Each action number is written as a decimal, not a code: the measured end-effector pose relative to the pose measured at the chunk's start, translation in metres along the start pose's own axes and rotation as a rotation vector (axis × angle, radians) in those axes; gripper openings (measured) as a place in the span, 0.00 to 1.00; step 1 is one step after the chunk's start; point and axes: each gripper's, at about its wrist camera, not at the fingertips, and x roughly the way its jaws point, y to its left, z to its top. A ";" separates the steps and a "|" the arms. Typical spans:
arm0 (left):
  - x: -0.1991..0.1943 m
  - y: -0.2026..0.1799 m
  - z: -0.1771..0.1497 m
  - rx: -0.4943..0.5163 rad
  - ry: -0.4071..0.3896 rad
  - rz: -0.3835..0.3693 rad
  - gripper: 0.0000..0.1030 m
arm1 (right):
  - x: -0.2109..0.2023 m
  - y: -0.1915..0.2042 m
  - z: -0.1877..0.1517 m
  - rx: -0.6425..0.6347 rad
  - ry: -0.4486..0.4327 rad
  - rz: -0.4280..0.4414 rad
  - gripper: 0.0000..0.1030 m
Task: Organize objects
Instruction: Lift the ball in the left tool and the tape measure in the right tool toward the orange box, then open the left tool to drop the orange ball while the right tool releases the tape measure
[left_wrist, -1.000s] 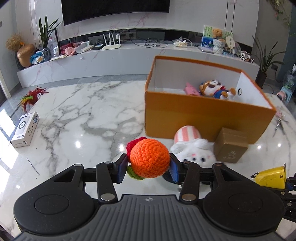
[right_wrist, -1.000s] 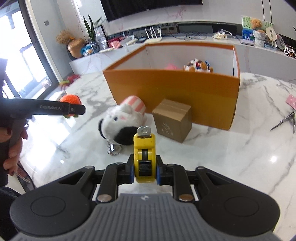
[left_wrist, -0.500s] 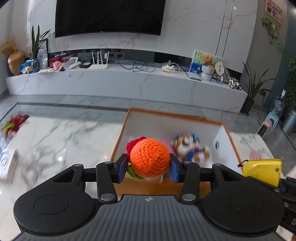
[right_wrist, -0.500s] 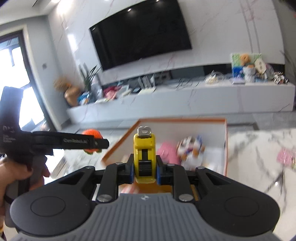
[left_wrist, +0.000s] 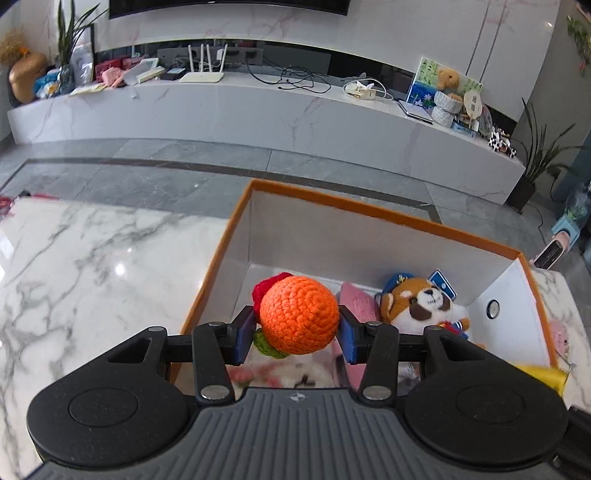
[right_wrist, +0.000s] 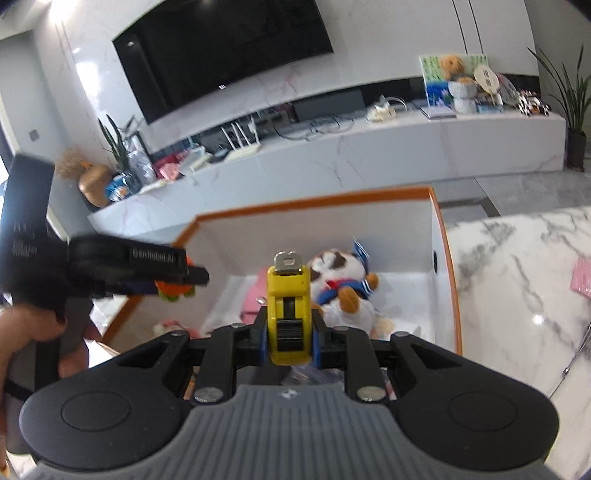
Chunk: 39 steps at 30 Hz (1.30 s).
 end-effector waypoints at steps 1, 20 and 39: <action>0.004 -0.001 0.001 0.002 0.002 0.005 0.52 | 0.004 -0.002 -0.002 0.007 0.014 -0.003 0.21; 0.043 -0.014 -0.004 0.086 0.167 0.008 0.52 | 0.045 0.001 -0.009 0.019 0.138 -0.030 0.21; 0.043 -0.026 -0.006 0.145 0.148 0.084 0.53 | 0.048 0.005 -0.011 -0.028 0.134 -0.066 0.21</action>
